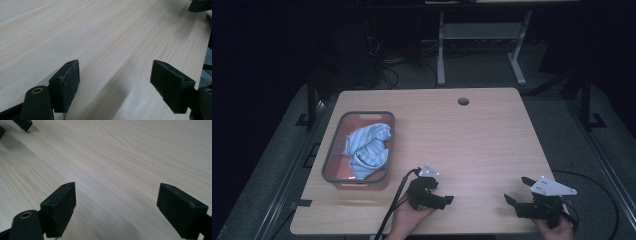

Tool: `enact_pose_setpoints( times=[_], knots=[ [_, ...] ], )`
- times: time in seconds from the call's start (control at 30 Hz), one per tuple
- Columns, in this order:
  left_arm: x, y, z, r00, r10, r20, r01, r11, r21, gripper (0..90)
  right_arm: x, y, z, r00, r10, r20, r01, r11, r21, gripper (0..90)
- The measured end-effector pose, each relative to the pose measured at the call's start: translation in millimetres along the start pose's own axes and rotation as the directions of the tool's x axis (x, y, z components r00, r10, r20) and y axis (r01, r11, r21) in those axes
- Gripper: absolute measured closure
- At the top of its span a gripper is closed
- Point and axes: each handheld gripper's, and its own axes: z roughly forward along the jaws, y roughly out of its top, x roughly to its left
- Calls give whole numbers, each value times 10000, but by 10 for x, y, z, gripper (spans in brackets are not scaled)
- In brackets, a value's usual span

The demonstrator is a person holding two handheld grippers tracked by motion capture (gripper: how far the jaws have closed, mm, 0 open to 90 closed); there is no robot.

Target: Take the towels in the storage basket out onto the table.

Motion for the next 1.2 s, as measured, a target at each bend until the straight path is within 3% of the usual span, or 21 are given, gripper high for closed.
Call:
enact_pose_setpoints(
  times=[0.23, 0.37, 0.63, 0.83, 0.93, 1.03, 1.2],
  knots=[
    [-21, 104, -7, 9999, 148, 6, -148, 9998, 131, 229, 1, 7, -8, 10000, 13, -14, -13, 10000, -87, 151],
    [-1, 180, -39, 9996, -241, 176, 242, 9997, -62, 229, -13, 6, -7, 9999, 103, 2, -103, 9999, -63, 150],
    [63, 389, -144, 9991, -337, 241, 336, 9994, 71, 218, -1, 16, -3, 10000, 43, -15, -43, 9999, -90, 150],
    [107, 599, -238, 10000, -56, -53, 57, 9997, 230, 219, -8, 10, -12, 10000, 44, 28, -44, 9999, -99, 151],
    [144, 708, -261, 9989, -436, 154, 433, 9988, 210, 219, -19, 2, -15, 9998, 150, 103, -149, 9999, -58, 151],
    [126, 864, -295, 9998, -162, -124, 165, 9995, 277, 219, -47, -10, -19, 9995, 252, 174, -251, 9997, -50, 151],
    [166, 947, -326, 9993, -238, -304, 244, 9995, 191, 218, -46, -13, -25, 9995, 271, 172, -270, 9996, -43, 150]
  ],
)
